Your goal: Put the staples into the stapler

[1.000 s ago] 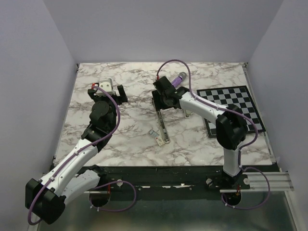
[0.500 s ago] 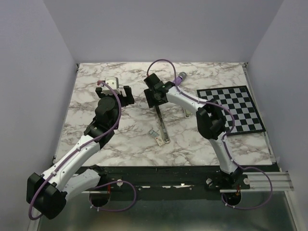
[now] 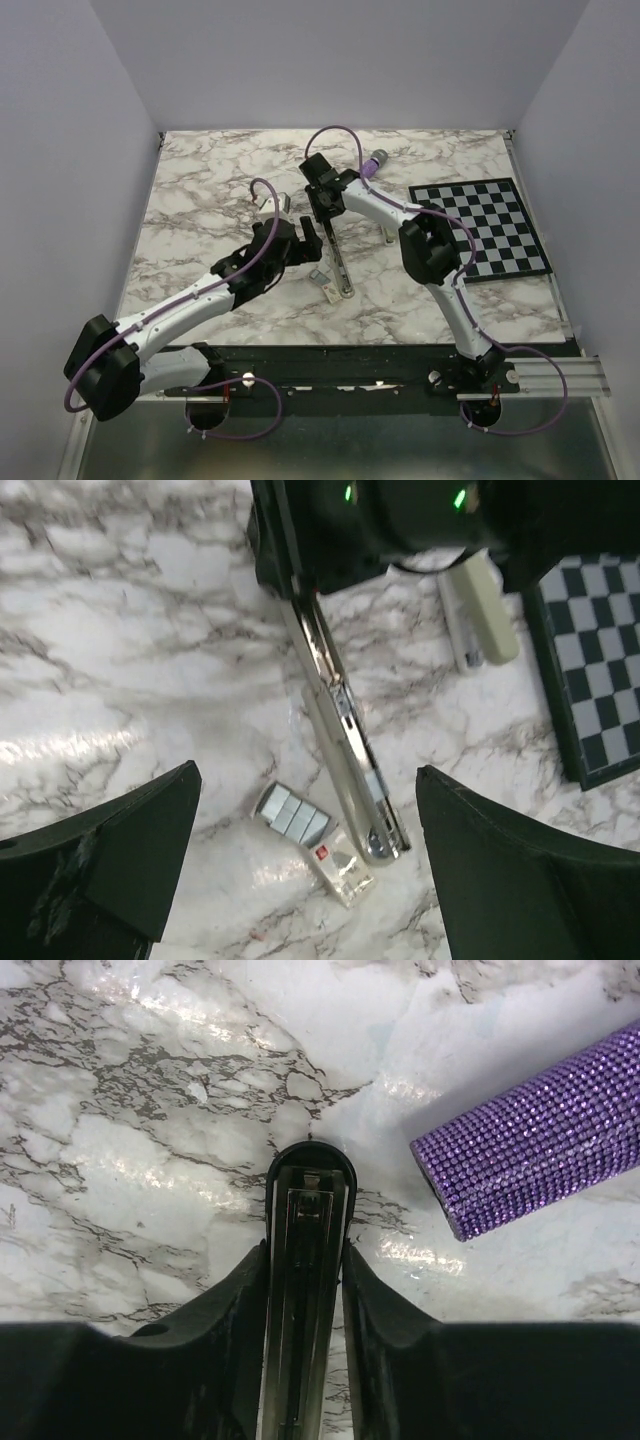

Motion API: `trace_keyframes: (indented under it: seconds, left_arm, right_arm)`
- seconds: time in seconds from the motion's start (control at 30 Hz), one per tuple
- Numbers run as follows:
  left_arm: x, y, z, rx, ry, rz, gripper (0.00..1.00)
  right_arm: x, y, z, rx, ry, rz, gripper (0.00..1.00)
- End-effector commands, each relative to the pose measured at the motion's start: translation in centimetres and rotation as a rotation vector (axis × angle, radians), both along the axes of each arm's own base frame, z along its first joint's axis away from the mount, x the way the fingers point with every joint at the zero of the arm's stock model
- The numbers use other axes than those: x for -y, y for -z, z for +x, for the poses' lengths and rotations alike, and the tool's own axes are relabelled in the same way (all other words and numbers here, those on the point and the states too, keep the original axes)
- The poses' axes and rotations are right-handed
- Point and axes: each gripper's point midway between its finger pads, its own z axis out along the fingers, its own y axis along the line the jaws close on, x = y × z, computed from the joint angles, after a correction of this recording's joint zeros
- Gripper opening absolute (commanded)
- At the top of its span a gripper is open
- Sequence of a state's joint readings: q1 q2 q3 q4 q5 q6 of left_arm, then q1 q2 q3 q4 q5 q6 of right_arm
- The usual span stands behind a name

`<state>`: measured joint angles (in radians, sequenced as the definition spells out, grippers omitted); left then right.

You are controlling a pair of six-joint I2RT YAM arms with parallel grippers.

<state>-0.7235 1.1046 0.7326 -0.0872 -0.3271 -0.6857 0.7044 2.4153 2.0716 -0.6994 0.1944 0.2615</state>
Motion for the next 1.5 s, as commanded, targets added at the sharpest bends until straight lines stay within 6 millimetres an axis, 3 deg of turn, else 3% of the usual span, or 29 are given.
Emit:
trace_keyframes:
  seconds: [0.0,0.1,0.13,0.37,0.53,0.77,1.0,1.2,1.47]
  left_arm:
    - [1.6,4.5,-2.1,-0.172,0.004,-0.034,0.97]
    - [2.7,6.0,-2.3,-0.218,0.026,-0.026,0.97]
    - [3.3,6.3,-2.4,-0.23,0.045,-0.025,0.97]
    - [6.3,8.4,-1.4,-0.311,0.064,-0.016,0.95]
    - [8.2,9.1,-0.2,-0.339,0.057,-0.06,0.9]
    - [10.2,9.9,0.9,-0.372,0.048,-0.114,0.75]
    - [10.0,11.6,1.4,-0.402,-0.014,-0.121,0.56]
    - [10.7,12.9,1.6,-0.437,-0.016,-0.118,0.49]
    - [11.7,13.1,2.1,-0.442,0.003,-0.163,0.41]
  right_arm:
    - [0.3,0.2,0.6,0.013,0.002,0.0,0.3]
    - [0.6,-1.8,1.1,0.076,0.01,0.025,0.19]
    - [0.4,-3.3,1.5,0.114,0.015,0.049,0.17]
    - [1.2,-6.3,2.2,0.199,0.065,0.082,0.09]
    - [1.4,-7.1,2.2,0.243,0.077,0.118,0.06]
    - [2.1,-8.9,2.4,0.298,0.111,0.142,0.05]
    - [2.5,-9.9,2.3,0.332,0.133,0.173,0.04]
    - [2.9,-10.7,2.2,0.358,0.147,0.187,0.04]
    - [3.2,-11.5,2.3,0.398,0.164,0.201,0.04]
